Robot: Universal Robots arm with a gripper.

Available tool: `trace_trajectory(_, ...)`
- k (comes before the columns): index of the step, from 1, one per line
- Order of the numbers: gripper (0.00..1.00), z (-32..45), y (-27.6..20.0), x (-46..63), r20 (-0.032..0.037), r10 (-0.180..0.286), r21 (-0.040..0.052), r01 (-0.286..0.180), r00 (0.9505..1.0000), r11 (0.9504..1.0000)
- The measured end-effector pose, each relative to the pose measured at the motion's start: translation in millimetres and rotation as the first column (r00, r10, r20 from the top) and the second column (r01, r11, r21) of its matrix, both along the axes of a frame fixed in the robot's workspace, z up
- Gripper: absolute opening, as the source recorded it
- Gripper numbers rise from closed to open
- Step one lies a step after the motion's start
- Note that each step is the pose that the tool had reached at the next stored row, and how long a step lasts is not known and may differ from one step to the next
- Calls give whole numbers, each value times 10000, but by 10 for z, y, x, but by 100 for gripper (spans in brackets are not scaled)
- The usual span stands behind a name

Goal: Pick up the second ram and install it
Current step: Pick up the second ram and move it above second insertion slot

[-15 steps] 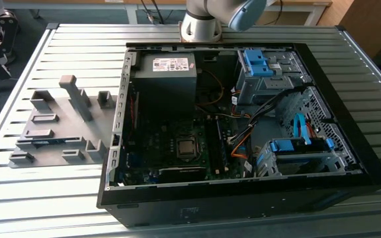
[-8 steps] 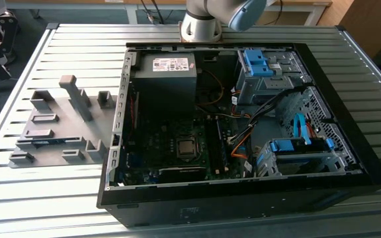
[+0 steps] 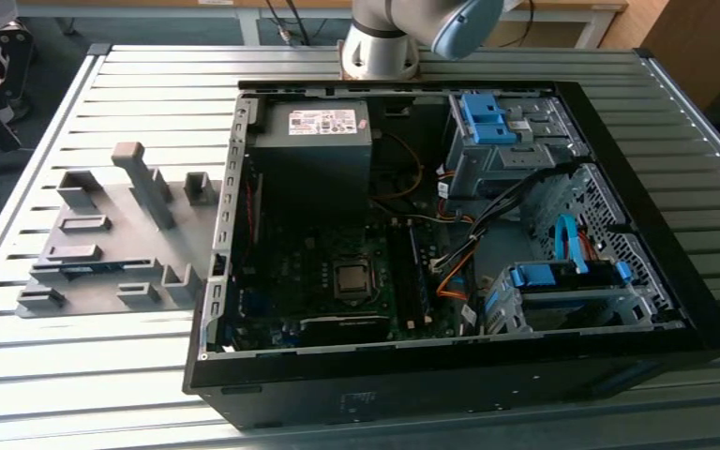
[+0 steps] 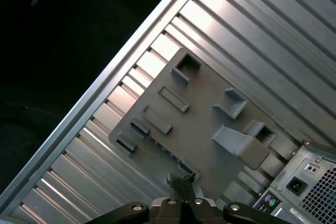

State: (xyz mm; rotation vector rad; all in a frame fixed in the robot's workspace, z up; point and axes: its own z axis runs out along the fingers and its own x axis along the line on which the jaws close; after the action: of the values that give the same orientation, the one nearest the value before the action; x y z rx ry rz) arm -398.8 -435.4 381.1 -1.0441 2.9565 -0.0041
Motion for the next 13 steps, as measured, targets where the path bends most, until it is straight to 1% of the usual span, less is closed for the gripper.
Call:
trace_trajectory(4,11,-1,0,0,0,396,-2,-396,9992,9992)
trace_trajectory(7,11,-3,0,0,0,745,-5,-745,9972,9972)
trace_trajectory(8,11,-4,0,-1,0,980,-11,-980,9952,9952)
trace_trajectory(9,11,-5,0,0,-1,1261,-20,-1261,9920,9920)
trace_trajectory(13,11,-11,0,-1,-2,1825,-25,-1825,9832,9832)
